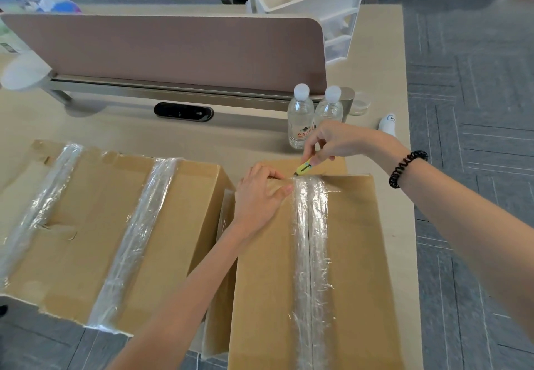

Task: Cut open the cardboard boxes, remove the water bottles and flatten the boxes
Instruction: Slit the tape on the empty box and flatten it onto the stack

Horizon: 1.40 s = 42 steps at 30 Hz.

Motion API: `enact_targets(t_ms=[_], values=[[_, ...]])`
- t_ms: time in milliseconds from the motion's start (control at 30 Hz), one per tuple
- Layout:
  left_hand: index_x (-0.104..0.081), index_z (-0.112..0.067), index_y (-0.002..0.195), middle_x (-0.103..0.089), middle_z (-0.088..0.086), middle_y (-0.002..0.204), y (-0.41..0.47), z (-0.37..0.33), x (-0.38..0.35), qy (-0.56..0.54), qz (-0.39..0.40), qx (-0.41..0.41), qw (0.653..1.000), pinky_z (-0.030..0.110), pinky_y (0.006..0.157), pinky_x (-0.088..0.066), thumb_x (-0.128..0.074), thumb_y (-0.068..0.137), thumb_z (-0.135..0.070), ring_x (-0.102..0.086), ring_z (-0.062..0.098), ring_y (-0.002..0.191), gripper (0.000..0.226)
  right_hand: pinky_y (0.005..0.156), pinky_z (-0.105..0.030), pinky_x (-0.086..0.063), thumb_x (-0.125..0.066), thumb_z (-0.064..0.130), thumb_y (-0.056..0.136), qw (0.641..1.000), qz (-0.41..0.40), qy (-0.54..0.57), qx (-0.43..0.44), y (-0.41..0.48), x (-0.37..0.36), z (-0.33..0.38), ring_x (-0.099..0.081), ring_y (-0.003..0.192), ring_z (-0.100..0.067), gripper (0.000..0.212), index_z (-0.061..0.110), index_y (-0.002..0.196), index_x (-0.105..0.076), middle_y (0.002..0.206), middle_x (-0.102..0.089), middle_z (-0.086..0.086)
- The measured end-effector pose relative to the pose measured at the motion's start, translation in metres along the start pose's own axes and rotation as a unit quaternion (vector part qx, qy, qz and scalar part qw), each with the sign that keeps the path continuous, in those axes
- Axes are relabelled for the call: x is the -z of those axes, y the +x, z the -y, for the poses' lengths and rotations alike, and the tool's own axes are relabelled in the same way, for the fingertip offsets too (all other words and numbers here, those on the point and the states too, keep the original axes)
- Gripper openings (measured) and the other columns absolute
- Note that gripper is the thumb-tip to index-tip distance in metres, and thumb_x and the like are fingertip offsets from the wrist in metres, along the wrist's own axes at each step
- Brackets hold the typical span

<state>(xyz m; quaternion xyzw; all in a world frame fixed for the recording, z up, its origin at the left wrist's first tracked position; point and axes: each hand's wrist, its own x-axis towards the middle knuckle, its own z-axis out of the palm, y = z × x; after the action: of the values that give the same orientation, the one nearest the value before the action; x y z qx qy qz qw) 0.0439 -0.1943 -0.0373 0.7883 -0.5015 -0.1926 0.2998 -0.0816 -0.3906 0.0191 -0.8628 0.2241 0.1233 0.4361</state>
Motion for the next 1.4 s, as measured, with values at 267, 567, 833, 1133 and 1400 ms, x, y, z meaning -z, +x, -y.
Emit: enact_targets(t_ms=[267,567,833,1133,1400], values=[[-0.059,-0.025,0.094,-0.048,-0.015,0.096,0.0,0.003,-0.001,0.017,-0.001,-0.014,1.0,0.041,0.087,-0.043,-0.06,0.086,-0.054,-0.046,0.007,0.095,0.03,0.055,-0.02,-0.038,-0.073,0.006,0.081,1.0,0.007,-0.007,-0.013,-0.006,0.007,-0.003,-0.046,0.053,-0.012,0.012,0.015,0.088,-0.077,0.069,-0.059,0.009],[-0.058,-0.027,0.092,-0.052,-0.015,0.099,-0.001,0.004,-0.002,0.009,-0.011,-0.018,1.0,0.042,0.09,-0.043,-0.069,0.087,-0.038,-0.048,0.008,0.099,0.017,0.051,-0.019,-0.037,-0.073,0.006,0.081,0.999,-0.009,0.013,-0.046,-0.032,0.015,-0.024,-0.046,0.049,-0.006,0.014,0.019,0.084,-0.077,0.06,-0.061,0.014],[-0.062,-0.015,0.089,-0.053,-0.007,0.098,0.007,-0.003,0.002,-0.063,-0.008,0.005,0.998,0.043,0.099,-0.035,-0.062,0.094,-0.022,-0.045,0.014,0.103,0.009,0.065,-0.022,-0.038,-0.067,0.02,0.088,0.899,-0.436,0.02,-0.044,-0.038,-0.067,-0.025,-0.052,0.077,-0.005,0.011,0.024,0.098,-0.069,0.09,-0.063,0.008],[-0.054,-0.016,0.092,-0.054,-0.006,0.095,0.004,-0.016,0.033,-0.2,0.072,0.037,0.976,0.021,0.086,-0.038,-0.052,0.099,-0.014,-0.05,0.01,0.097,0.008,0.06,-0.023,-0.037,-0.063,0.017,0.092,0.834,-0.551,-0.022,-0.025,-0.035,-0.1,-0.024,-0.05,0.072,-0.006,0.014,0.019,0.105,-0.067,0.096,-0.058,0.007],[-0.054,0.001,0.102,-0.062,0.005,0.091,-0.002,-0.005,0.079,-0.282,0.059,0.024,0.957,0.019,0.092,-0.043,-0.037,0.096,-0.048,-0.06,0.015,0.094,0.052,0.061,-0.026,-0.043,-0.059,0.011,0.09,0.852,-0.519,-0.071,-0.019,-0.041,-0.105,-0.008,-0.049,0.072,-0.006,0.022,0.022,0.109,-0.063,0.096,-0.053,0.012]])
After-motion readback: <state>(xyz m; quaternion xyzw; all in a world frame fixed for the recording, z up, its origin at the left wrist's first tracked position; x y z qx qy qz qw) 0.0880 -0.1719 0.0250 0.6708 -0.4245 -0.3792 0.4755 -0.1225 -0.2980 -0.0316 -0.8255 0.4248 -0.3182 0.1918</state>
